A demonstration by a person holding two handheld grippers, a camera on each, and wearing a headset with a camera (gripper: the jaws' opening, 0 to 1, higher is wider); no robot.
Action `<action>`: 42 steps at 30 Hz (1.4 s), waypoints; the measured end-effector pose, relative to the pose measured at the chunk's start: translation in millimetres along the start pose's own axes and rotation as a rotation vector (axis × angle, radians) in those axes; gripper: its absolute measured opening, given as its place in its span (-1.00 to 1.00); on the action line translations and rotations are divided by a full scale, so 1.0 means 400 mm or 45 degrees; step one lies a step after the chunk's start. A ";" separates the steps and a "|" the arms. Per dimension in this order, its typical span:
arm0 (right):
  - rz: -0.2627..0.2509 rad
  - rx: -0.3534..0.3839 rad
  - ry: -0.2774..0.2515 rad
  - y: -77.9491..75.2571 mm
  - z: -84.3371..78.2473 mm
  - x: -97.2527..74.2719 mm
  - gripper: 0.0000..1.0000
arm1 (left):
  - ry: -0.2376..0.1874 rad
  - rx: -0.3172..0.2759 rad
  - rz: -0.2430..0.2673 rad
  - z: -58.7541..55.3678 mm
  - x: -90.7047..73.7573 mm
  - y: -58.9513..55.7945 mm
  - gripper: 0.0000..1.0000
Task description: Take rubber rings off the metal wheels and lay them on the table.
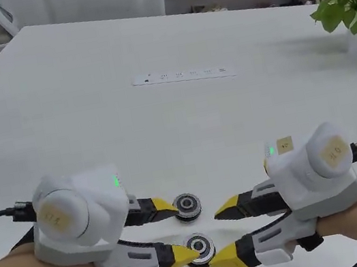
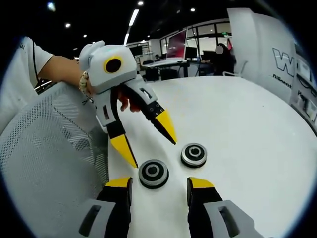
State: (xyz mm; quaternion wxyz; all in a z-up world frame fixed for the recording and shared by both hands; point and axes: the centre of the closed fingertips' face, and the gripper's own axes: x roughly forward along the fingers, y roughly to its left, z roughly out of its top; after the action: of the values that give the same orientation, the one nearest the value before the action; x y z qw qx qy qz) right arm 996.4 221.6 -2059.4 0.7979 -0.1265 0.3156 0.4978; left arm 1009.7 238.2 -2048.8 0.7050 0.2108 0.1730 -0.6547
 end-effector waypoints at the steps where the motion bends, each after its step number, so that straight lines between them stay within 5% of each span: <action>1: -0.002 0.002 -0.002 -0.001 0.001 0.000 -0.15 | 0.007 0.005 -0.007 -0.003 0.002 -0.003 -0.35; 14: 0.007 -0.042 0.039 0.007 -0.019 0.014 -0.20 | 0.043 -0.009 -0.024 -0.028 0.021 -0.022 -0.42; 20: 0.018 -0.059 0.052 0.013 -0.025 0.021 -0.25 | 0.000 0.001 -0.036 -0.004 0.025 -0.033 -0.54; 39: 0.022 -0.078 0.054 0.019 -0.025 0.032 -0.52 | -0.015 -0.052 -0.053 -0.012 0.027 -0.044 -0.84; 42: 0.025 -0.084 0.056 0.020 -0.026 0.034 -0.55 | -0.028 -0.011 -0.051 -0.012 0.028 -0.049 -0.84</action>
State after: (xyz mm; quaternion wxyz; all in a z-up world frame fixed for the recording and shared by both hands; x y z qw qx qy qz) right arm 989.5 229.8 -2074.9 0.7812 -0.1606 0.3179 0.5128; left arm 991.1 230.3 -2060.1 0.6944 0.1972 0.1723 -0.6702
